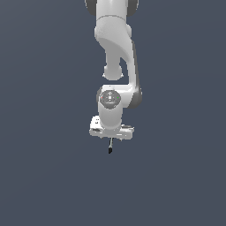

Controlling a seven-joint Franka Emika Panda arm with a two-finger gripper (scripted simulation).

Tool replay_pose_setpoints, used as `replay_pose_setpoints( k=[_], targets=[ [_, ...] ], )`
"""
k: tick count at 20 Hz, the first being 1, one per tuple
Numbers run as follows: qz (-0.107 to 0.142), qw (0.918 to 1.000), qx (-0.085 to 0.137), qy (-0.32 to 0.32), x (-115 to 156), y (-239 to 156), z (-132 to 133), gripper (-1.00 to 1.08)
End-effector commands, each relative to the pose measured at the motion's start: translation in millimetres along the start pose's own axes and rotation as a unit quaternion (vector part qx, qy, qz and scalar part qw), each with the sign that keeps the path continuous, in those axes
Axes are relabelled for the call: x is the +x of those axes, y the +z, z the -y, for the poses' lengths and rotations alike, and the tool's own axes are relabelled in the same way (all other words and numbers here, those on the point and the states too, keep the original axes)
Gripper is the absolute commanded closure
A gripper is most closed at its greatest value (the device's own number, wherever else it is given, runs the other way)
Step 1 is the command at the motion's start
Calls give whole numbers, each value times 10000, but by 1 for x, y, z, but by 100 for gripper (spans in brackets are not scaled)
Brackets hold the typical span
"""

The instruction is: Pick up the object and move it to a goal position.

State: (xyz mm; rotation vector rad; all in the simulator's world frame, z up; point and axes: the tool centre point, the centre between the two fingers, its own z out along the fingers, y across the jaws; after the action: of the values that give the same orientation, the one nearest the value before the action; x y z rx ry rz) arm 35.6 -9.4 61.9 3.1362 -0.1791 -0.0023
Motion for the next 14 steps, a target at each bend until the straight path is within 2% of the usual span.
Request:
replay_pose_setpoints(
  k=[1, 6, 14],
  targets=[
    [-7, 10000, 2, 15, 1, 2, 0, -92],
    [-1, 10000, 0, 8, 0, 7, 0, -92],
    [-5, 10000, 1, 14, 0, 43, 0, -92]
  ],
)
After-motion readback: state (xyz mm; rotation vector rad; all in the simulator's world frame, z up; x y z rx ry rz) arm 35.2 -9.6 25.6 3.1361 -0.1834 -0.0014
